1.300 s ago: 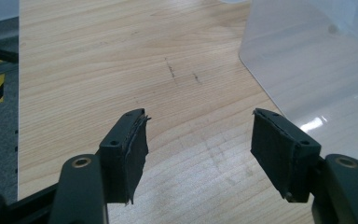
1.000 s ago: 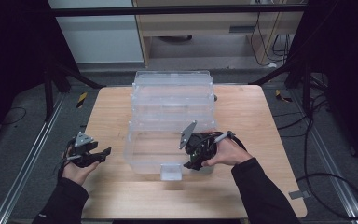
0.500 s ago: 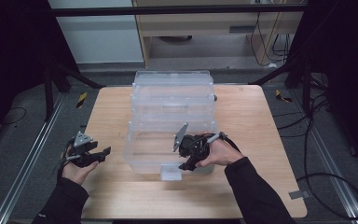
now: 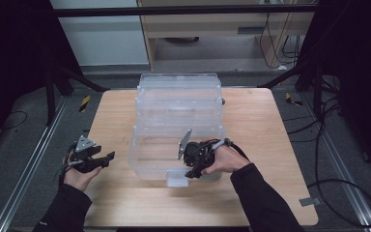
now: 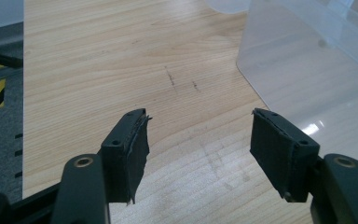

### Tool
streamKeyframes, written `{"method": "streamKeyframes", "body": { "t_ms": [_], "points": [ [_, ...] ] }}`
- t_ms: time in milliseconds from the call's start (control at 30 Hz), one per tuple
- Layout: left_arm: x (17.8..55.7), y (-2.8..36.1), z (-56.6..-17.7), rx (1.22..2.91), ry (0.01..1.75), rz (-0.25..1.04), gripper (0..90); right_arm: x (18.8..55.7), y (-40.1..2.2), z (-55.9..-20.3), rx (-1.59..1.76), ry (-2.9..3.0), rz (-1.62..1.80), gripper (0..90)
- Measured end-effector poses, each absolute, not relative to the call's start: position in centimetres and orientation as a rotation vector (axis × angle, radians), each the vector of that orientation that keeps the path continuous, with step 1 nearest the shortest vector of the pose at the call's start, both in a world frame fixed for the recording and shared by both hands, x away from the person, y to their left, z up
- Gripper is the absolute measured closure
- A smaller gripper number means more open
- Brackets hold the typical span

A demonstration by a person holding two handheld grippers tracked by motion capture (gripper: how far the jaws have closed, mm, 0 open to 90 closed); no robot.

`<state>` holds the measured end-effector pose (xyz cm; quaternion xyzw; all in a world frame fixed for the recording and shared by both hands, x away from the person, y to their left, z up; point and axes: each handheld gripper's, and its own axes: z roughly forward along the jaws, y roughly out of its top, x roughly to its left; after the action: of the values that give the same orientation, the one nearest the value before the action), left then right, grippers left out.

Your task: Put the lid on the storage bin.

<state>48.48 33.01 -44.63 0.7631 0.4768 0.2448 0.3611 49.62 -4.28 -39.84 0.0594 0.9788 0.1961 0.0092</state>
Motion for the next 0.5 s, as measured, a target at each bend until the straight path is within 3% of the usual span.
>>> {"method": "streamKeyframes", "body": {
  "t_ms": [500],
  "points": [
    [48.4,32.8,-43.5,1.941,1.205,0.64,36.0,49.8,-4.0,-40.3,0.175,3.108,0.596,66.9]
  ]
}}
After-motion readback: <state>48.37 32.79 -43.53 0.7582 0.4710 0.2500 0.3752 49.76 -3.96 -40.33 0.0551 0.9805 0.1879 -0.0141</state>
